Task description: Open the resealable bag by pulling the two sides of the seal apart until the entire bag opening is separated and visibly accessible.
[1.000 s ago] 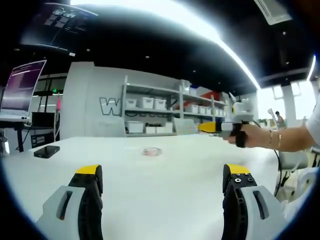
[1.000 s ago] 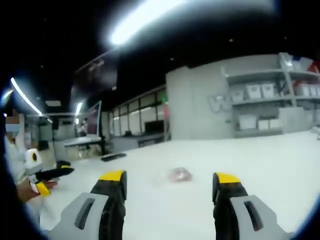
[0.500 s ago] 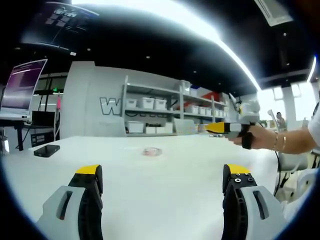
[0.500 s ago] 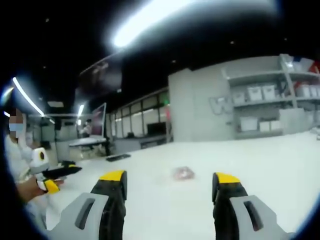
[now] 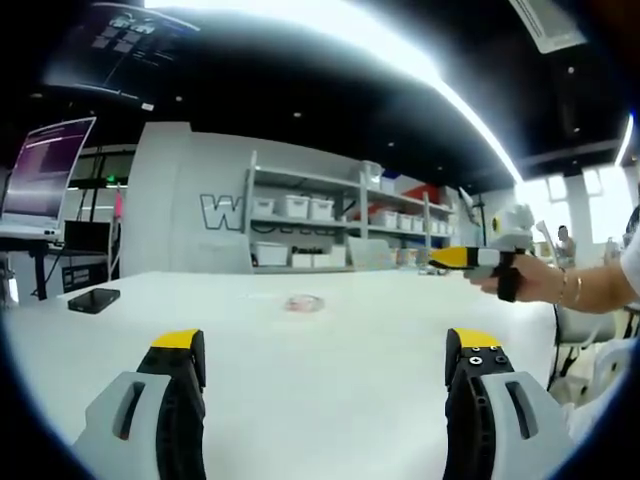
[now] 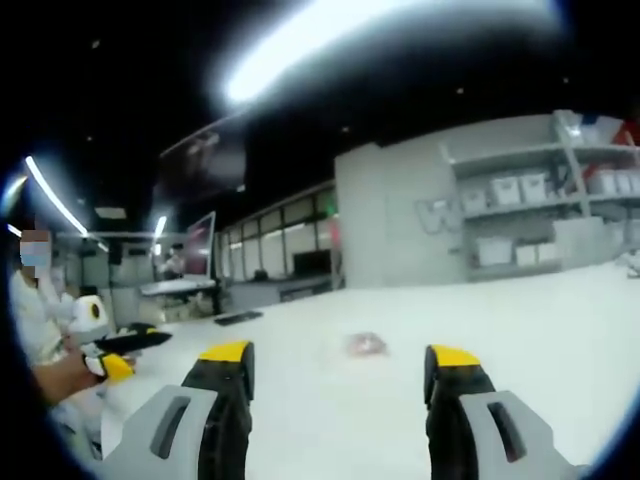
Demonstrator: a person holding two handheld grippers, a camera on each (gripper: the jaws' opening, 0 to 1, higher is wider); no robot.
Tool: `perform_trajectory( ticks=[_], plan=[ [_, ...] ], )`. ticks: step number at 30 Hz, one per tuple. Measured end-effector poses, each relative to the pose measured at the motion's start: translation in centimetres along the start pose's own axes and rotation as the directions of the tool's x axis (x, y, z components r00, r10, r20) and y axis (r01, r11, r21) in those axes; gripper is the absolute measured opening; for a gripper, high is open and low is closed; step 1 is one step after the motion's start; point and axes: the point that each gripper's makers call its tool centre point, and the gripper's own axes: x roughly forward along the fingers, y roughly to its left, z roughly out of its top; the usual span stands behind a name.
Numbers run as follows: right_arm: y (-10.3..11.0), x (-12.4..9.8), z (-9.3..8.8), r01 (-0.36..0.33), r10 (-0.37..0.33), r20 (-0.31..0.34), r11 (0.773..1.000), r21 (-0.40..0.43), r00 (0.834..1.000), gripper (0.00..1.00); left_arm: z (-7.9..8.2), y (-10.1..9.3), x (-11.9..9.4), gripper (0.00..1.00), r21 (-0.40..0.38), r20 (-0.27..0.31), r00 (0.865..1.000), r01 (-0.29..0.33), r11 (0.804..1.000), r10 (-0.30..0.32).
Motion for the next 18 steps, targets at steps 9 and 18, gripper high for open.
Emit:
perform_trajectory(
  ticks=[9, 18],
  plan=[
    [-0.5, -1.9, -0.2, 0.022, -0.022, 0.015, 1.0, 0.0, 1.0, 0.69, 0.0, -0.1, 0.0, 0.99, 0.002, 0.0, 1.0, 0.0, 1.0, 0.0],
    [-0.3, -3.6, -0.3, 0.028, -0.028, 0.029, 1.0, 0.001, 0.999, 0.69, 0.0, -0.1, 0.0, 0.99, 0.001, 0.002, 1.0, -0.002, 1.0, 0.002]
  ],
)
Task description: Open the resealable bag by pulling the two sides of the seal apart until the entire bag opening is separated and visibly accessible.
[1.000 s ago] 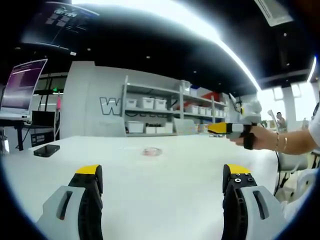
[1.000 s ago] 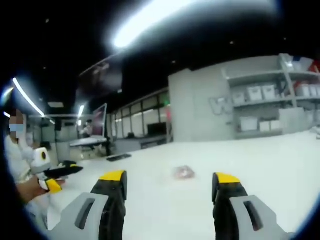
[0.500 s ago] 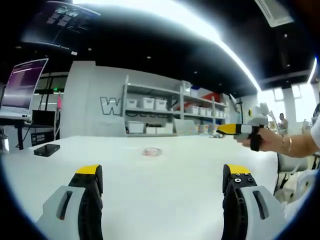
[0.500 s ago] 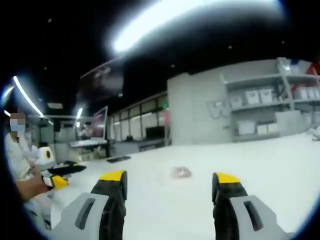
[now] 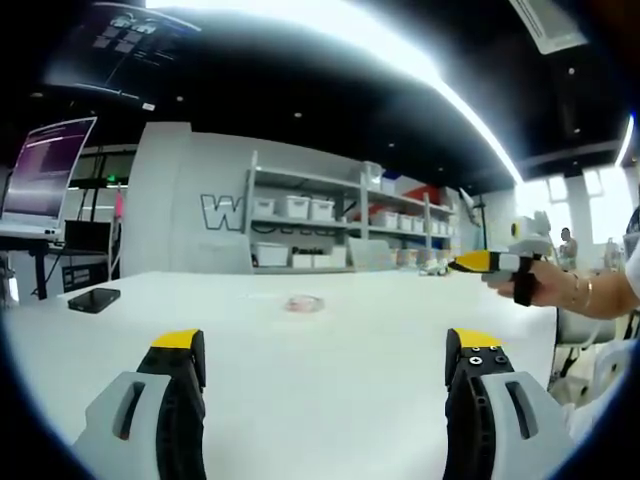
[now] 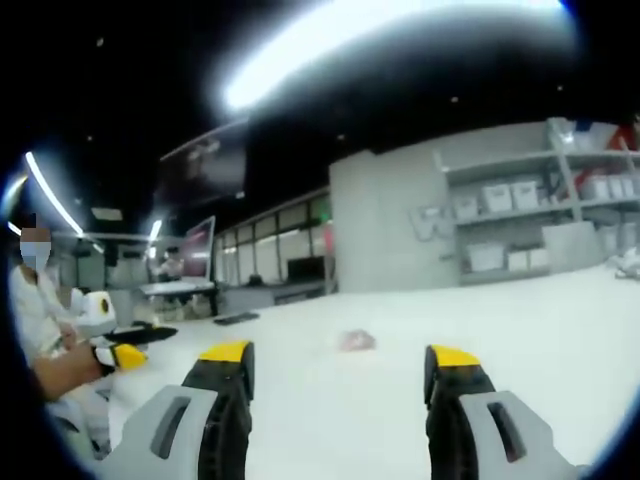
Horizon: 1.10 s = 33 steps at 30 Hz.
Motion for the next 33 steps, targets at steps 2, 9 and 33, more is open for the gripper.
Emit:
perform_trajectory(
  ticks=[2, 9, 33],
  plan=[
    [0.0, -0.5, 0.1, 0.004, -0.004, 0.005, 1.0, 0.004, 1.0, 0.69, 0.1, -0.1, 0.0, 0.99, 0.0, 0.001, 1.0, 0.0, 1.0, 0.0],
    [-0.1, -2.0, -0.2, 0.018, -0.018, 0.01, 1.0, 0.006, 1.0, 0.69, 0.1, -0.3, 0.0, 0.99, 0.006, -0.005, 1.0, 0.002, 1.0, -0.002],
    [-0.6, -6.2, -0.4, 0.075, -0.075, 0.052, 0.997, 0.011, 0.996, 0.68, 0.3, -0.2, 0.0, 0.99, 0.003, 0.0, 1.0, -0.001, 1.0, 0.001]
  ],
)
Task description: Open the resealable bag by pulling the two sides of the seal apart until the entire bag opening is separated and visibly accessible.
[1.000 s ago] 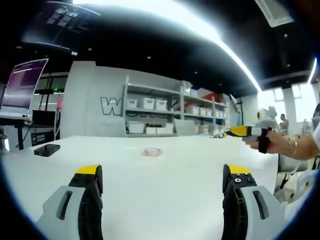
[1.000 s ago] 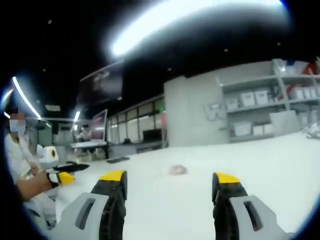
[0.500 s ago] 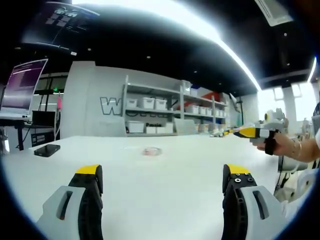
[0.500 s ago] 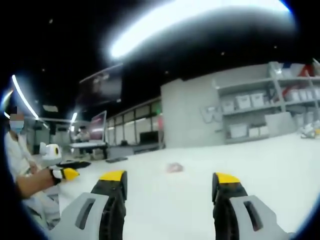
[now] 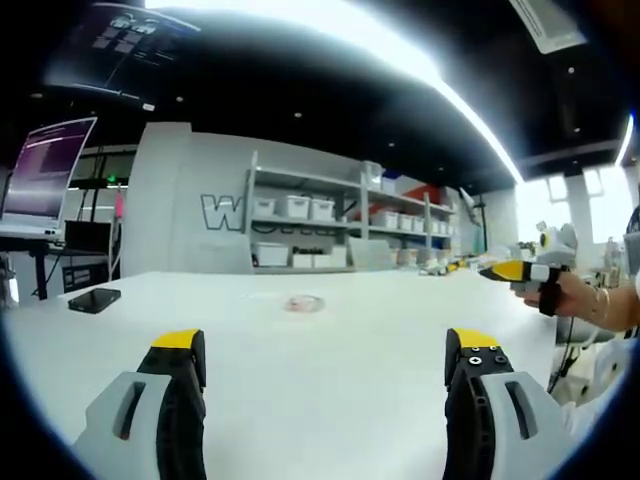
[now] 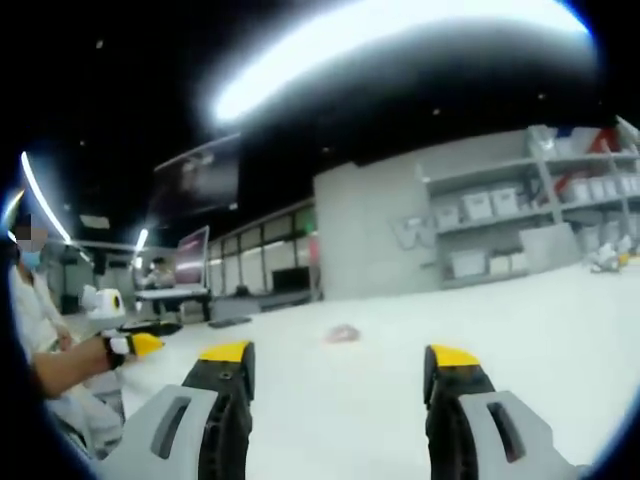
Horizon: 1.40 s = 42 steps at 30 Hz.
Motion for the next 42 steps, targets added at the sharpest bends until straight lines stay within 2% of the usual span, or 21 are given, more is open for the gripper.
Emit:
perform_trajectory(
  ticks=[9, 12, 17, 29, 34, 42],
  plan=[
    [-0.3, -0.9, 0.4, 0.025, -0.025, 0.019, 1.0, -0.013, 1.0, 0.68, 0.0, 0.0, 0.0, 0.99, 0.0, 0.003, 1.0, -0.001, 1.0, 0.001],
    [-0.9, -1.2, 0.5, 0.058, -0.057, 0.032, 0.998, -0.036, 0.998, 0.68, 0.2, 0.0, -0.1, 0.99, 0.0, 0.014, 1.0, -0.005, 1.0, 0.005],
    [-1.6, -1.5, 0.0, 0.073, -0.072, 0.029, 0.997, -0.014, 0.997, 0.68, 0.1, 0.1, 0.0, 0.98, 0.005, 0.008, 1.0, -0.01, 1.0, 0.01],
    [-1.4, -1.1, -0.3, 0.058, -0.059, 0.033, 0.998, 0.03, 0.998, 0.7, 0.1, 0.3, 0.0, 0.98, -0.001, 0.006, 1.0, -0.014, 1.0, 0.014],
    [-1.1, -0.9, -0.4, 0.062, -0.062, 0.037, 0.998, 0.005, 0.997, 0.7, 0.0, 0.3, -0.1, 0.97, -0.007, 0.006, 1.0, -0.009, 1.0, 0.009],
    [-1.2, -1.1, -0.4, 0.072, -0.072, 0.045, 0.997, 0.011, 0.996, 0.67, -0.3, 0.1, -0.1, 0.96, -0.02, -0.006, 1.0, 0.0, 1.0, 0.0]
  ],
)
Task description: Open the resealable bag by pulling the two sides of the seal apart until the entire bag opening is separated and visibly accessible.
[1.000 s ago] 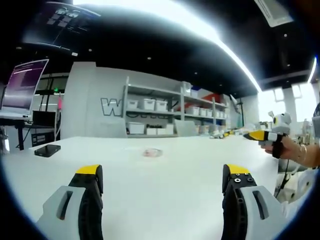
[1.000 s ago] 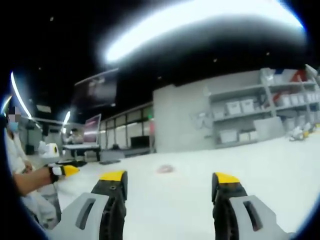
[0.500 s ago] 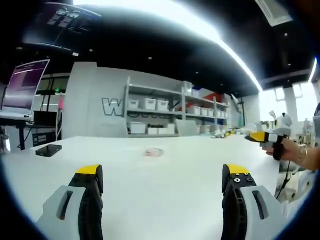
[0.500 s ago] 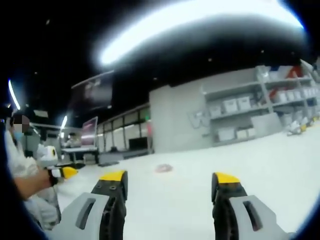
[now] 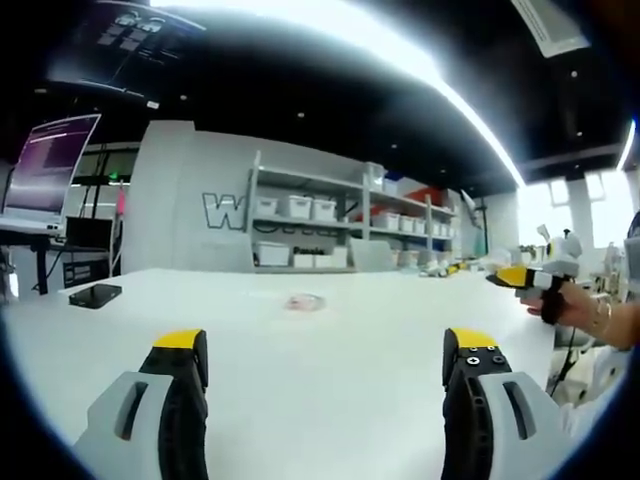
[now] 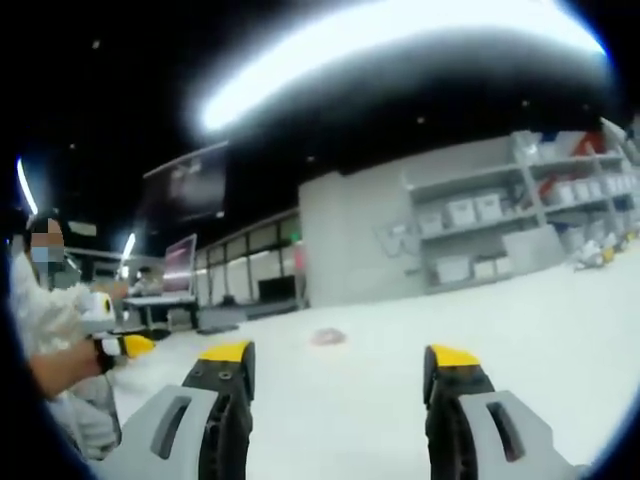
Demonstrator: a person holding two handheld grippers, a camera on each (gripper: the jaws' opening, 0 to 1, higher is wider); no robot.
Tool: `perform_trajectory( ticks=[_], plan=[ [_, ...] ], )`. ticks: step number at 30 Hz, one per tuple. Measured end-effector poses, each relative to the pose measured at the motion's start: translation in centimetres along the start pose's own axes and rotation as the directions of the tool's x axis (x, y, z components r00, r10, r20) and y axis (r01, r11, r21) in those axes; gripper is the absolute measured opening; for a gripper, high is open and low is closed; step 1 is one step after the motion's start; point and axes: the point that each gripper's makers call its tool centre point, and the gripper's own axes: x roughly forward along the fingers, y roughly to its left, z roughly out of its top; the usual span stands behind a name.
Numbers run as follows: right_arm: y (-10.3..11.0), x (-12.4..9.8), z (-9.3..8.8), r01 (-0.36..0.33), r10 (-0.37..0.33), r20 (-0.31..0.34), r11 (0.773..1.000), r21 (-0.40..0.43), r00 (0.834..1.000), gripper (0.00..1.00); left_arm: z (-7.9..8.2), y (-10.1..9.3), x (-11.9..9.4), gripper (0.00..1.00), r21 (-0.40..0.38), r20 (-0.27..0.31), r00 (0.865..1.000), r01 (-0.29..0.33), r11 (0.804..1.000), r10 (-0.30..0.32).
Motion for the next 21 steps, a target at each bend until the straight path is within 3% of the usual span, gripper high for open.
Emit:
perform_trajectory(
  ticks=[21],
  plan=[
    [-0.22, -0.05, 0.18, 0.01, -0.011, 0.02, 0.999, 0.041, 1.0, 0.65, -0.17, 0.0, -0.02, 0.95, 0.001, -0.004, 1.0, 0.004, 1.0, -0.004]
  ],
)
